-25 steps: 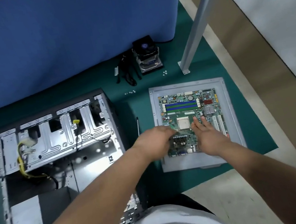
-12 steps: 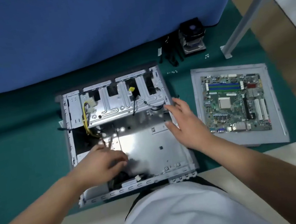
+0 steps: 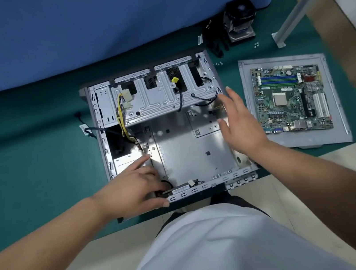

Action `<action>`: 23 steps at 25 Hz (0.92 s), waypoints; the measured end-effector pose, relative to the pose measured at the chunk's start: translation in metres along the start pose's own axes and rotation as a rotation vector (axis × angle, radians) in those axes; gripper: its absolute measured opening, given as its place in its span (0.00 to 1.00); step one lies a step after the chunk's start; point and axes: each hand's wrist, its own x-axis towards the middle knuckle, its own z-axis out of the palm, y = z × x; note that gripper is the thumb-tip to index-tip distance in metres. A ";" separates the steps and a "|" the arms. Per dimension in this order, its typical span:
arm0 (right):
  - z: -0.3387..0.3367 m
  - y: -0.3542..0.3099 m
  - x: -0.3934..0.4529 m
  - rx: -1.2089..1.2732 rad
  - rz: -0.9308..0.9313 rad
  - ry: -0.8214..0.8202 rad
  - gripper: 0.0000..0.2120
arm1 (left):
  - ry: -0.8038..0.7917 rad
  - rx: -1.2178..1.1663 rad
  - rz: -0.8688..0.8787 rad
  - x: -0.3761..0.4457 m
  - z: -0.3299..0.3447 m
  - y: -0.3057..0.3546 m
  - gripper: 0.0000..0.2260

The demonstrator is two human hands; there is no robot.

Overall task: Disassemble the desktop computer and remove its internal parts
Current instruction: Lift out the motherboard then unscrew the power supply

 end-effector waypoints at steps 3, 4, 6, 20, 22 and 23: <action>-0.003 -0.005 -0.001 0.052 0.126 -0.047 0.34 | -0.019 -0.003 -0.013 0.001 0.001 -0.002 0.21; -0.005 -0.007 -0.001 0.065 0.166 -0.077 0.36 | -0.011 -0.005 -0.012 0.002 0.000 -0.003 0.22; -0.009 -0.008 -0.003 0.130 0.225 -0.160 0.39 | 0.079 0.031 -0.023 0.009 -0.006 -0.011 0.22; -0.010 0.002 -0.053 0.219 0.441 -0.276 0.28 | 0.163 0.453 -0.436 0.102 -0.050 -0.067 0.41; -0.013 0.002 -0.048 0.207 0.416 -0.301 0.29 | 0.168 0.431 -0.461 0.100 -0.050 -0.068 0.42; -0.014 0.000 -0.044 0.201 0.402 -0.311 0.31 | 0.179 0.406 -0.481 0.098 -0.051 -0.069 0.43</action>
